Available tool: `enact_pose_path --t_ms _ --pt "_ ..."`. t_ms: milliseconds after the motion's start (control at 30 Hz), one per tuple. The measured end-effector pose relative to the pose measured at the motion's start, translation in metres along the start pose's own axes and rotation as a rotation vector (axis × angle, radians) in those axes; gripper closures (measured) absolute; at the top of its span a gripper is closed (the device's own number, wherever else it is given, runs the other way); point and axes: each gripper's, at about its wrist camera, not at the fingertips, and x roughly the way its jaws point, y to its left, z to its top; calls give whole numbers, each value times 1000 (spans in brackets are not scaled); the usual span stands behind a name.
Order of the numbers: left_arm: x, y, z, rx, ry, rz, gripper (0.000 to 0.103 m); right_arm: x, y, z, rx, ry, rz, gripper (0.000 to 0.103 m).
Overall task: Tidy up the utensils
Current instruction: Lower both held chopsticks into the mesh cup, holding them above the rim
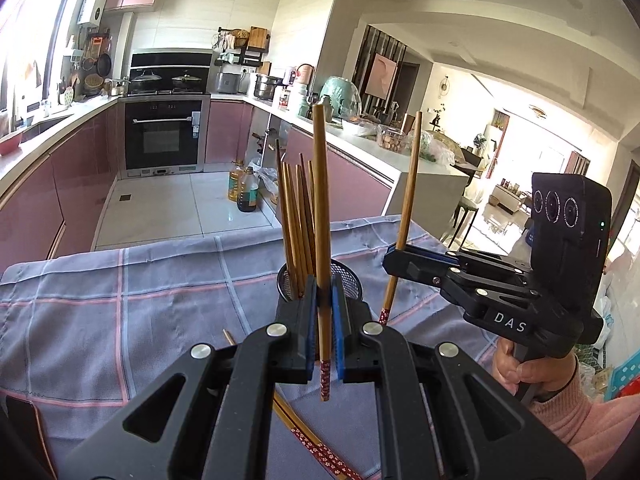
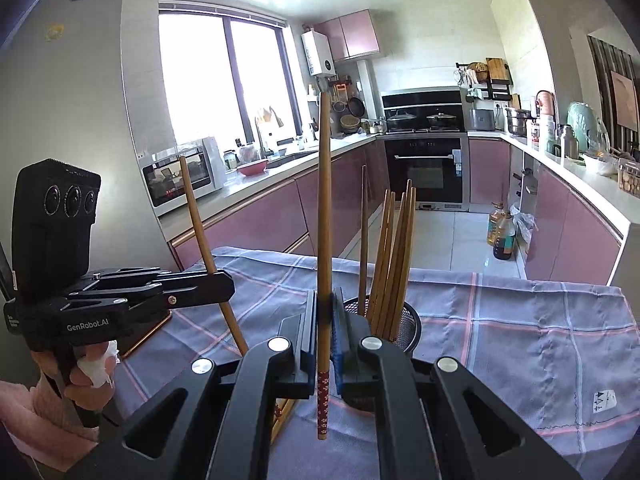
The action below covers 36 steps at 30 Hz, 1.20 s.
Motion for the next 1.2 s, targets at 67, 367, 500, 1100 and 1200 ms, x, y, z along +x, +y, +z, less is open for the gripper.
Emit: enact_pose_path --t_ms 67,367,500,1100,1200 --pt "0 -1 2 5 -3 0 95 0 0 2 -4 -3 -2 97" --pt "3 -6 9 27 -18 7 95 0 1 8 -15 -17 -3 97" --pt "3 -8 11 36 -24 6 95 -2 3 9 -23 -25 -4 97" --pt "-2 -21 33 77 -89 15 95 -2 -1 26 -36 -66 -5 97" --pt "-1 -23 36 76 -99 13 95 -1 -3 28 -34 -70 -9 97"
